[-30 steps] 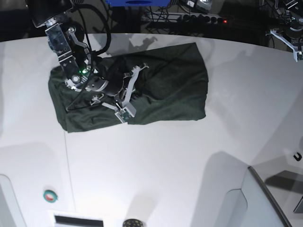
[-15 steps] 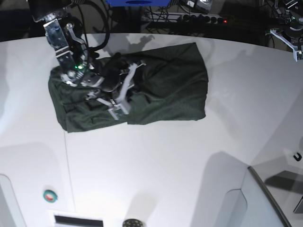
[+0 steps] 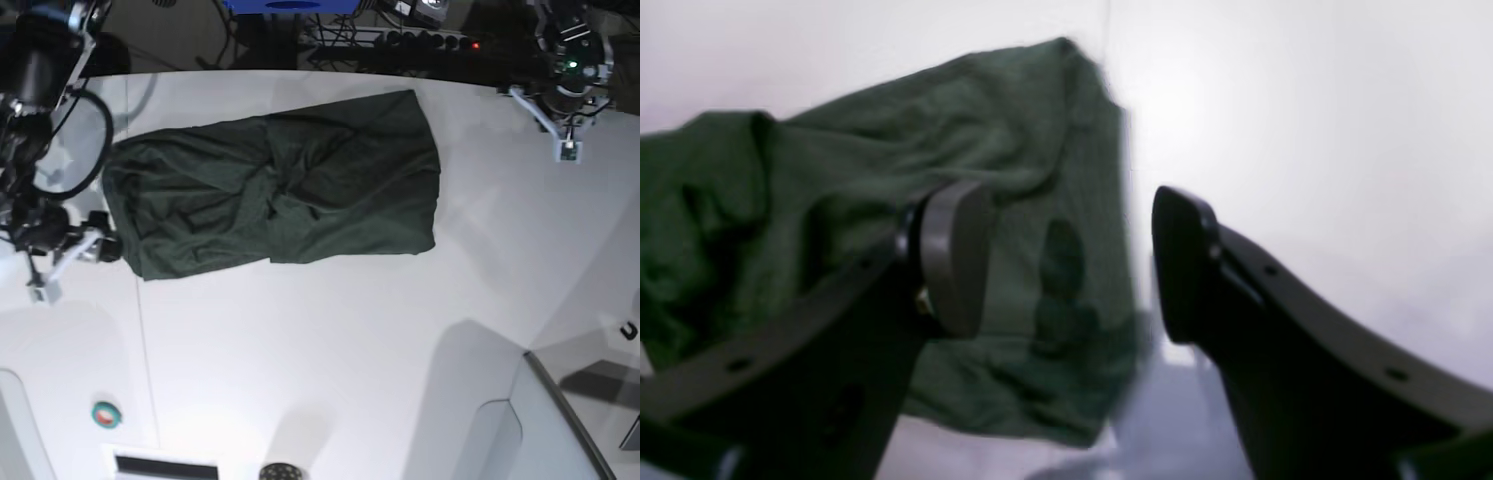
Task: Layout the t-shirt on the table in an organized manner, then fold the t-shirt properly
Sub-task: 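Grasp opposite ends of the folded shirt with both grippers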
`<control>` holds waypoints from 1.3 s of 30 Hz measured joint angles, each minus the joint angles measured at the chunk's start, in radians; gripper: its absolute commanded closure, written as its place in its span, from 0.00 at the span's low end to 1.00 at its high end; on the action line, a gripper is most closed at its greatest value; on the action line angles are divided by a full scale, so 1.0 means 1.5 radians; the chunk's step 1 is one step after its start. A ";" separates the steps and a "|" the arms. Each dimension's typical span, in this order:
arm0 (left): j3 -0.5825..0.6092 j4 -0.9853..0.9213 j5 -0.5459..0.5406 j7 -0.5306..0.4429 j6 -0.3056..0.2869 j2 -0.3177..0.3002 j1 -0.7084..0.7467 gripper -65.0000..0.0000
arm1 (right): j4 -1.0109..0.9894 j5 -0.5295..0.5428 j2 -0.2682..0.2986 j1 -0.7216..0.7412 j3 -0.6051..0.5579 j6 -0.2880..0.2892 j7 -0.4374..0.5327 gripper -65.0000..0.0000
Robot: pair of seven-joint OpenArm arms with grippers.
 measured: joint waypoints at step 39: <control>0.284 -0.428 -0.040 -0.159 0.016 0.042 -0.375 1.00 | -0.237 0.060 -0.006 0.016 -0.038 0.091 0.028 0.45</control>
